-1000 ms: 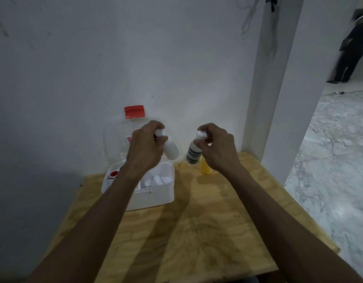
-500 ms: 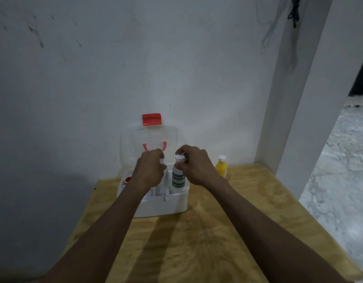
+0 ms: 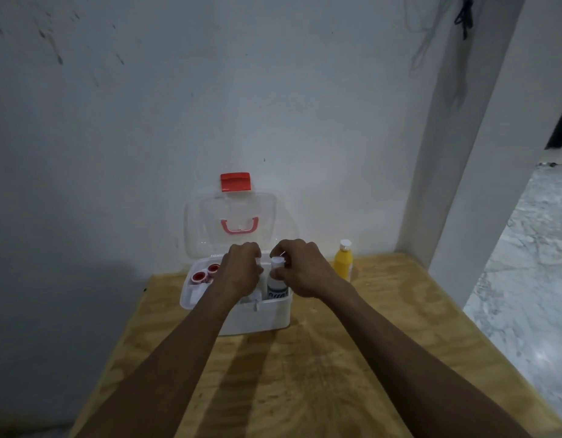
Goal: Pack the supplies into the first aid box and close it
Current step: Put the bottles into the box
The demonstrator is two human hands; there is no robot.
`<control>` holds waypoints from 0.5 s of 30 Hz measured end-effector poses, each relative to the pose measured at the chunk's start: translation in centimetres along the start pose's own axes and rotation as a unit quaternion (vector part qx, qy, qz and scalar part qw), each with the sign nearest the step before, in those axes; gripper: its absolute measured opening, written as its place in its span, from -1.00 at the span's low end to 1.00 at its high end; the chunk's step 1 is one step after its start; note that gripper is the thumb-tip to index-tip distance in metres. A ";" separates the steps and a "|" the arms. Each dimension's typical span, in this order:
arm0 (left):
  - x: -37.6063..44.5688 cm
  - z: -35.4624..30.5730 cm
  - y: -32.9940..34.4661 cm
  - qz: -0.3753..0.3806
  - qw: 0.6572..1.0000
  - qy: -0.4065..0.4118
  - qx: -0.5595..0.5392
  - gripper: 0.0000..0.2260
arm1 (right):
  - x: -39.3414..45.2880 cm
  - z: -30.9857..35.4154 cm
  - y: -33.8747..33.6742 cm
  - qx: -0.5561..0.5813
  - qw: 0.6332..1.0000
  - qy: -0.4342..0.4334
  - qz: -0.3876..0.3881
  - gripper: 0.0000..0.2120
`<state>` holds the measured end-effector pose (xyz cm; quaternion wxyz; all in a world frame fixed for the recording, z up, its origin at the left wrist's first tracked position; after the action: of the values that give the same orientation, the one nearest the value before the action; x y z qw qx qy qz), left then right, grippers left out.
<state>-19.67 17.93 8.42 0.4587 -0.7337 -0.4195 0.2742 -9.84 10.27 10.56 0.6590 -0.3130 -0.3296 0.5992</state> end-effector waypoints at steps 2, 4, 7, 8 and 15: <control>0.1 -0.1 0.0 0.007 1.000 0.010 0.007 -0.72 | 0.0 0.1 0.5 -0.006 1.000 0.000 0.018 -0.67; 0.2 0.1 0.0 0.009 1.000 0.015 0.010 -0.72 | 0.1 0.3 0.6 -0.011 1.000 -0.002 0.019 -0.66; 0.2 0.4 -0.2 0.006 1.000 0.012 0.011 -0.72 | 0.4 0.5 0.3 -0.005 1.000 -0.004 -0.003 -0.69; 0.2 0.5 -0.3 0.004 1.000 0.013 0.014 -0.72 | 0.5 0.6 0.1 -0.004 1.000 -0.006 -0.014 -0.70; 0.4 0.3 -0.8 -0.012 0.997 0.030 0.073 -0.71 | 1.6 0.4 0.3 0.026 0.999 -0.003 -0.044 -0.72</control>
<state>-19.96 18.58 9.00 0.5267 -0.7014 -0.3927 0.2763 -10.26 11.85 10.65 0.6915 -0.2797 -0.3293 0.5789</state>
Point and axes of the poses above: each hand's wrist, its own x-axis towards the middle knuckle, its own y-axis out of the palm, z = x × y, the point moved 8 cm from there along x, towards the middle knuckle, and after that the axes turned 11 degrees about z, right-handed, at the moved point
